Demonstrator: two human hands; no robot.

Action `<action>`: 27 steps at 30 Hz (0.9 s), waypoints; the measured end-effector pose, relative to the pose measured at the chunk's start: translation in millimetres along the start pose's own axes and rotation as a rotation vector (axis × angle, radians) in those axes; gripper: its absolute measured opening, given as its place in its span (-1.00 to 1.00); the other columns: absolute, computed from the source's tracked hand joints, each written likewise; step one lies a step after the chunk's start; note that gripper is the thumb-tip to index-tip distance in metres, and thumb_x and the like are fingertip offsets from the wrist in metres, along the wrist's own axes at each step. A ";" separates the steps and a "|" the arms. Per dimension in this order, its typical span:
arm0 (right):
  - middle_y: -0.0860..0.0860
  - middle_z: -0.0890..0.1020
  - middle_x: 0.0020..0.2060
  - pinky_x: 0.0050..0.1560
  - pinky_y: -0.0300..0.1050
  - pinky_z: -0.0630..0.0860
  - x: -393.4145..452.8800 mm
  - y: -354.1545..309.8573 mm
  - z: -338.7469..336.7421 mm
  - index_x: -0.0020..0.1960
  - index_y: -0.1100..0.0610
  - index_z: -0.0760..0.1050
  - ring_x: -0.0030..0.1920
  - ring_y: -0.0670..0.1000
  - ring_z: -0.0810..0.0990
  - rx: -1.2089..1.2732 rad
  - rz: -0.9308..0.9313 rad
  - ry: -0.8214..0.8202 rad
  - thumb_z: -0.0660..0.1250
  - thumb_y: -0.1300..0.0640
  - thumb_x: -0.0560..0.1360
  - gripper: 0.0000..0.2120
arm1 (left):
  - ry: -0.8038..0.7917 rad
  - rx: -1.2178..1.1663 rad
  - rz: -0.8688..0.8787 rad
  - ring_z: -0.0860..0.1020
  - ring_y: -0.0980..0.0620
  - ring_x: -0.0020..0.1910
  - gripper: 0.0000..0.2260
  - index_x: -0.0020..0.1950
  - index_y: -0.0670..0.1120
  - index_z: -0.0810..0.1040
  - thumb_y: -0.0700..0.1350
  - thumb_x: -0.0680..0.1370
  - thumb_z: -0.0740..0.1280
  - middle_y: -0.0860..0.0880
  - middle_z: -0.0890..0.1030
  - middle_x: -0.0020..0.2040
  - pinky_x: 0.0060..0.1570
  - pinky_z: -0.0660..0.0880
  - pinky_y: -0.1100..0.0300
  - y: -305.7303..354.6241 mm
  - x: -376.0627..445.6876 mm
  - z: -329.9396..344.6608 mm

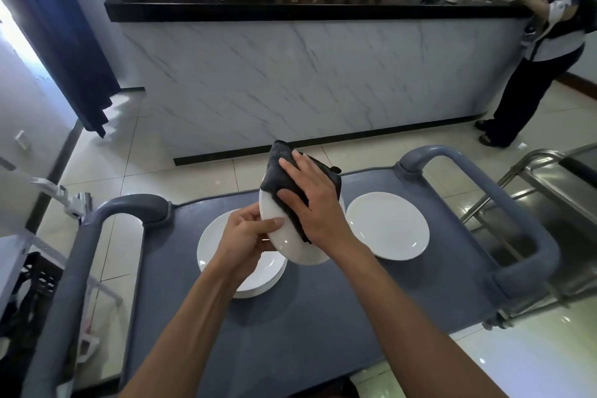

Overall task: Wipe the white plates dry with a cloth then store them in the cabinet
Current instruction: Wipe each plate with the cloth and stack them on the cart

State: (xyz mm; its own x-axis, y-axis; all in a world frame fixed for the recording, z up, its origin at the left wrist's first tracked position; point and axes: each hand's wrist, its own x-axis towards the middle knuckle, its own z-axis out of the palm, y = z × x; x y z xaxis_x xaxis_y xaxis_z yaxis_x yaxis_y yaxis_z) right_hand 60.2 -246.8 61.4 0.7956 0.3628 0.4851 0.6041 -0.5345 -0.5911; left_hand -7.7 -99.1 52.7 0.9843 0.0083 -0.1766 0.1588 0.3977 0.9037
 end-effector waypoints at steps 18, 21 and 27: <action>-0.02 0.22 0.58 0.48 0.20 0.19 2.4 9.8 -24.3 0.57 -0.19 0.18 0.53 0.09 0.20 -0.160 0.190 -0.006 0.22 -0.31 0.49 -0.32 | -0.012 -0.104 0.024 0.67 -0.14 -0.17 -0.76 0.05 -0.20 0.67 -0.28 0.40 0.37 -0.18 0.70 -0.06 -0.23 0.65 -0.02 7.9 0.0 -2.1; 0.01 0.32 0.53 0.45 0.16 0.26 3.0 10.7 -28.6 0.54 -0.14 0.28 0.47 0.11 0.30 -0.136 0.192 0.027 0.27 -0.21 0.49 -0.37 | -0.004 -0.115 0.024 0.67 -0.13 -0.17 -0.77 0.03 -0.19 0.67 -0.28 0.40 0.36 -0.18 0.70 -0.07 -0.25 0.65 -0.01 8.6 -1.0 -3.7; 0.00 0.39 0.48 0.44 0.01 0.31 -10.1 19.7 -31.3 0.52 -0.06 0.35 0.42 0.09 0.36 -0.014 0.275 0.099 0.35 -0.04 0.51 -0.41 | 0.045 -0.207 0.050 0.68 -0.10 -0.15 -0.78 -0.04 -0.13 0.70 -0.30 0.40 0.34 -0.14 0.72 -0.05 -0.25 0.64 0.01 8.5 -4.0 -8.4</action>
State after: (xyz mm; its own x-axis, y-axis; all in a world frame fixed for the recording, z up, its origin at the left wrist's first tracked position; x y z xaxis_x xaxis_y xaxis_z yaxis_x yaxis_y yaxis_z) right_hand 62.7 -284.9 65.1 0.9208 0.1266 0.3690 0.3650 -0.6134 -0.7003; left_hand -11.0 -88.0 57.8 0.9853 0.0714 -0.1551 0.0863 0.5753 0.8134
